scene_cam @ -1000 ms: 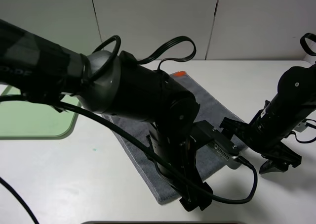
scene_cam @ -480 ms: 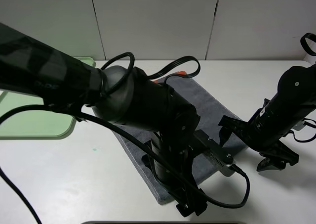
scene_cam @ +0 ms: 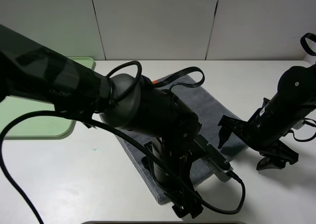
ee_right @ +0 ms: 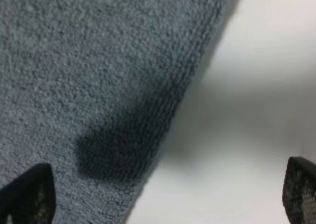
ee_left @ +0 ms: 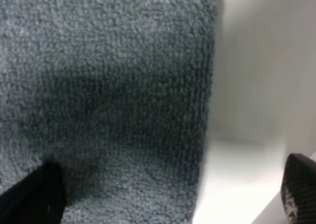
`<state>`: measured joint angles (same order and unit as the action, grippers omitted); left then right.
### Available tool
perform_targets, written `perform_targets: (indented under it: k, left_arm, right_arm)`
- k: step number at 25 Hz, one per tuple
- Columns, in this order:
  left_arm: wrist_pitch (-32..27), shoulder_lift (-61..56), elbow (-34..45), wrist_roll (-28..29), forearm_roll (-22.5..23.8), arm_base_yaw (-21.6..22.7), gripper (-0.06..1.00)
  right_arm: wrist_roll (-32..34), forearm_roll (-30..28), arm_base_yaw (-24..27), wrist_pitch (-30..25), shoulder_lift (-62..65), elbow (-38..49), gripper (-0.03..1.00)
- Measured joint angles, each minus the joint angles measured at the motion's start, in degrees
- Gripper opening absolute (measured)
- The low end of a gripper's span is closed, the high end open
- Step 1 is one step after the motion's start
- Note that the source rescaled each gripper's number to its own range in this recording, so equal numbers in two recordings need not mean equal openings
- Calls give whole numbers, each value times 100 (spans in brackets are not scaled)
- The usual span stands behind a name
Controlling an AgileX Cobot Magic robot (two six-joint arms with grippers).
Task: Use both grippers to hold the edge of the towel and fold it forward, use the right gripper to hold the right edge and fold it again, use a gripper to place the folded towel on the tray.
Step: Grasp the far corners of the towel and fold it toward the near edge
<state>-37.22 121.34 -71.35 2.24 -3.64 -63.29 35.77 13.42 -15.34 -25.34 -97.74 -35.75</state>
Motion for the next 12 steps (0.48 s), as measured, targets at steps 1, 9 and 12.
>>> perform_targets:
  k: [1,9,12]
  left_arm:
    - [-5,1,-2,0,14,0,87]
    - [1,5,-6,7,24,0,86]
    - [6,5,-6,9,31,0,85]
  right_arm:
    - [-5,0,0,7,0,0,100]
    - [-43,6,0,105,-100,0,100]
    - [-43,12,0,114,-290,10,100]
